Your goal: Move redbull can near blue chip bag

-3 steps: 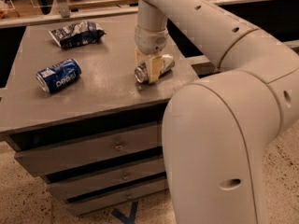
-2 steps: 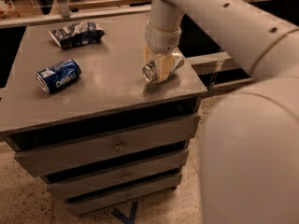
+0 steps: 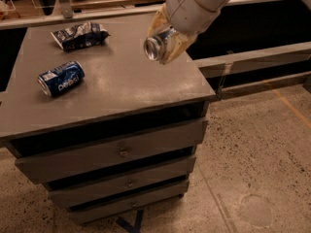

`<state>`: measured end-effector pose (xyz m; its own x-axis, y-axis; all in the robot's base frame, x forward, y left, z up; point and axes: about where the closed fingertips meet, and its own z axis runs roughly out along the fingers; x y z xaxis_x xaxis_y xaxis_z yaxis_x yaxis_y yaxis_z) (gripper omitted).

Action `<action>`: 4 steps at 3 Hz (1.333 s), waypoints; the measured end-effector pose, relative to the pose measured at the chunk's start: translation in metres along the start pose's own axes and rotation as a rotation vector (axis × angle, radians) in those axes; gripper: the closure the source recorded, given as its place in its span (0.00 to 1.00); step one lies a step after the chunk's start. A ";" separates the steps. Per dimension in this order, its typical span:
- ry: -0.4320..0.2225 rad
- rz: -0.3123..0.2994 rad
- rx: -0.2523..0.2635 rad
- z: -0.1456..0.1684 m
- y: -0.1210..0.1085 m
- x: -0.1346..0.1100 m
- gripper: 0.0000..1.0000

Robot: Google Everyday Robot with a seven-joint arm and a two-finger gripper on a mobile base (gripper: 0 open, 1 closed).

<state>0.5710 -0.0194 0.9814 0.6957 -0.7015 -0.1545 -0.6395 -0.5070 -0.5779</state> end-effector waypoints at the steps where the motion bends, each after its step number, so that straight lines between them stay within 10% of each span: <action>1: -0.029 -0.067 0.203 -0.028 -0.036 -0.022 1.00; 2: 0.012 -0.068 0.341 -0.031 -0.071 -0.020 1.00; 4: -0.008 -0.120 0.358 -0.023 -0.089 -0.018 1.00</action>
Offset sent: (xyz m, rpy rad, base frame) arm 0.0525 0.0471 0.0711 0.2334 -0.3474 -0.0819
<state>0.6085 0.0268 1.0541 0.7623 -0.6429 -0.0745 -0.3996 -0.3770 -0.8356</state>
